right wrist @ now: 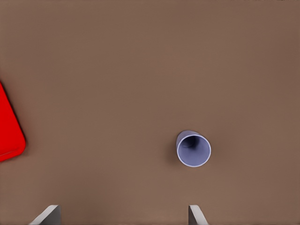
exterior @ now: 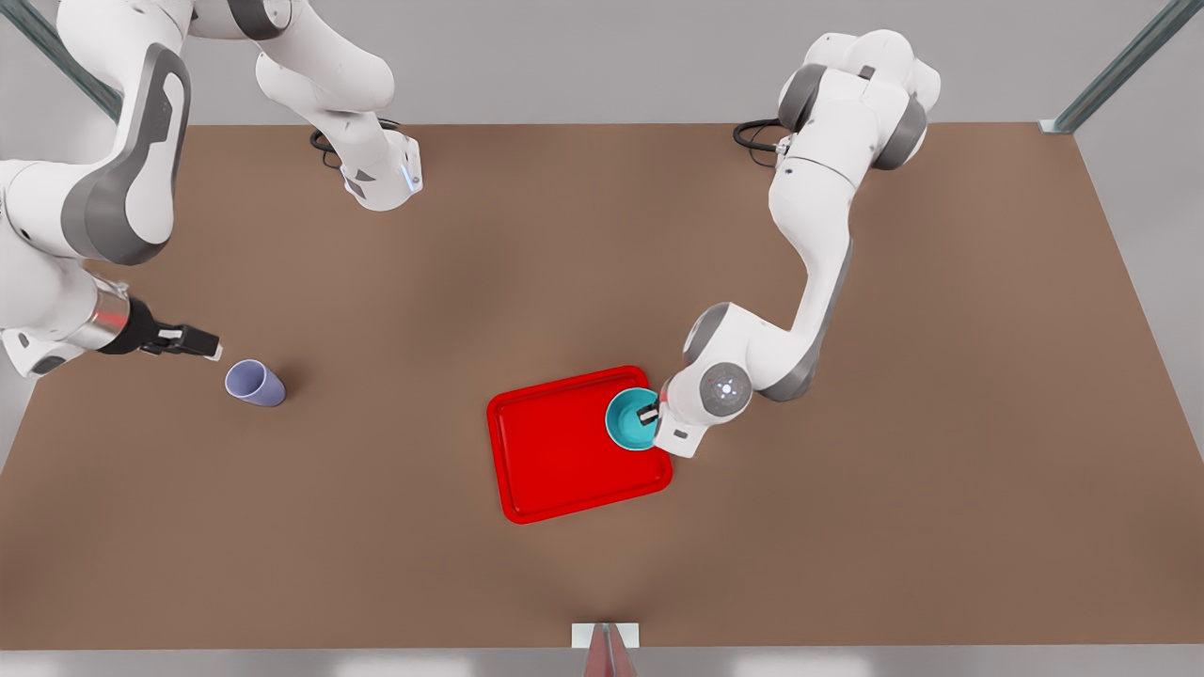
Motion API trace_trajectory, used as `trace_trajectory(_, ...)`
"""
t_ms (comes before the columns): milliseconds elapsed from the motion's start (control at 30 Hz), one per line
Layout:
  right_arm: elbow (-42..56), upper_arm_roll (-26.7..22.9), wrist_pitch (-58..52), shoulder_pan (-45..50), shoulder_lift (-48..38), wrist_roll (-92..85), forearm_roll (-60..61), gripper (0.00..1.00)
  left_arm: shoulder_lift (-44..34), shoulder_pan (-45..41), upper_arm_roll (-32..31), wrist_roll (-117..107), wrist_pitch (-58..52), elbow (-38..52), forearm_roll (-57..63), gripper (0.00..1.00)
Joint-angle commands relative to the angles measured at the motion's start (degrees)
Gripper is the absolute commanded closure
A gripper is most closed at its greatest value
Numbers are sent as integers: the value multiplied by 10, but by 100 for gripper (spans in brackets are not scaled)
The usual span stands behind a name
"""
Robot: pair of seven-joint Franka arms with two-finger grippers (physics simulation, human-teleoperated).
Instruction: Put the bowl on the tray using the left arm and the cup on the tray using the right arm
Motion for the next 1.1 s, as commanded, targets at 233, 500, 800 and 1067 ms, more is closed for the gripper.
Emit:
trace_trajectory(233, 3, -2, -3, -1, 10, 0, -2, 0, 35, -8, -8, 8, 72, -3, -67, 79)
trace_trajectory(500, 3, -2, -4, -2, 10, -1, -1, 0, 51, -7, -7, 21, 96, -3, -59, 0)
trace_trajectory(800, -21, -5, -1, -23, 8, -25, -4, 0, -203, 80, 91, 451, -297, -2, 139, 0)
trace_trajectory(1067, -230, -4, 182, -47, -33, -49, 1, 0, -378, 246, -6, 504, -308, -147, 165, 0)
